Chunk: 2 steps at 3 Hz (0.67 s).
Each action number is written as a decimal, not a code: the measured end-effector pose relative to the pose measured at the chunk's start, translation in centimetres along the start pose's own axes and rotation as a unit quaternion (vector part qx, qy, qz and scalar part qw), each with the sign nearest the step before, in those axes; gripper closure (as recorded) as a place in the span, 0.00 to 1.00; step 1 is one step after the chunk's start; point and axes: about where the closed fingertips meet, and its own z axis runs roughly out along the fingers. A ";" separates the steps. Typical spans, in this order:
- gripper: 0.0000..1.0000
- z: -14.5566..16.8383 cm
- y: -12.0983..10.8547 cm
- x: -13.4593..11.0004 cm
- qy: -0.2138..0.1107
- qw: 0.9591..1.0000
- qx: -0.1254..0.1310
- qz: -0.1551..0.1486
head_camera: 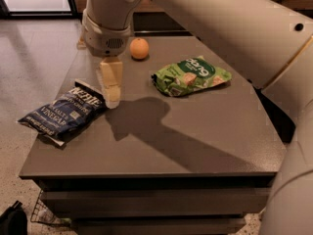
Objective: Pick blue chip bag
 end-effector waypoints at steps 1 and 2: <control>0.00 3.9 -1.5 -3.3 -0.034 0.999 -0.004 -0.019; 0.00 4.1 -1.6 -3.3 -0.035 0.999 -0.006 -0.020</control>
Offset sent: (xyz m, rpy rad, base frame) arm -0.0041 0.0334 -0.0169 0.0319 0.0224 0.0409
